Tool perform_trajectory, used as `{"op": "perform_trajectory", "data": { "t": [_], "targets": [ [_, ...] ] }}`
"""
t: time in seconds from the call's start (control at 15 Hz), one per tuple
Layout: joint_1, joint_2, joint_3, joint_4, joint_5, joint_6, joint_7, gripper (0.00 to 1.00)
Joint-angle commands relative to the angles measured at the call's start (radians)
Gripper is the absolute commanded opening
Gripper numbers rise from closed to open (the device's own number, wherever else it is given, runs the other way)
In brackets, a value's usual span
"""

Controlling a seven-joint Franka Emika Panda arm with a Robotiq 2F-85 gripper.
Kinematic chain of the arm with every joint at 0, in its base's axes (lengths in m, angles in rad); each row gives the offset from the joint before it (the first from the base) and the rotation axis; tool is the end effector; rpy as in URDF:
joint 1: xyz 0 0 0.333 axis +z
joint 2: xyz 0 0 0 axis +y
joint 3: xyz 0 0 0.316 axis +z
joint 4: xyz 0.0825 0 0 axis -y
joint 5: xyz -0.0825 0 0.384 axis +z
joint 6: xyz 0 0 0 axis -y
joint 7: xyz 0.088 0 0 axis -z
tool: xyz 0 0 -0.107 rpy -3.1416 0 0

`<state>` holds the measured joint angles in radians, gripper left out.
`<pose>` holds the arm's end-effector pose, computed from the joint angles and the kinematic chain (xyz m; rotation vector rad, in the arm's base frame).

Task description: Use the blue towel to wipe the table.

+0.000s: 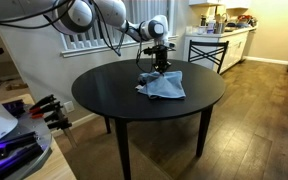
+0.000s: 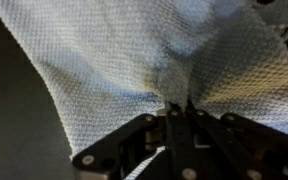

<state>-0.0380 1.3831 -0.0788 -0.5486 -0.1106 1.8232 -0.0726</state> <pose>0.7881 -0.0657 0.1388 2.9598 0.0728 -0.1789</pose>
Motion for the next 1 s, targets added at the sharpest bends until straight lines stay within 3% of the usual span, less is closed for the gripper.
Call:
{"op": "perform_trajectory", "data": {
  "t": [0.0,0.07,0.2,0.27,0.33,0.6,0.93],
  "targets": [
    [0.027,0.061,0.023,0.080,0.056,0.029,0.201,0.03],
    [0.039,0.113,0.033,0.166,0.073,0.008,0.257,0.03],
    [0.077,0.143,0.045,0.214,0.091,0.032,0.337,0.03],
    [0.102,0.087,0.053,0.110,0.089,0.089,0.355,0.03],
    [0.126,0.094,0.061,0.119,0.087,0.103,0.361,0.03],
    [0.233,0.098,0.096,0.129,0.078,0.086,0.215,0.03],
    [0.295,0.098,0.137,0.152,0.084,0.026,0.016,0.03]
  ]
}}
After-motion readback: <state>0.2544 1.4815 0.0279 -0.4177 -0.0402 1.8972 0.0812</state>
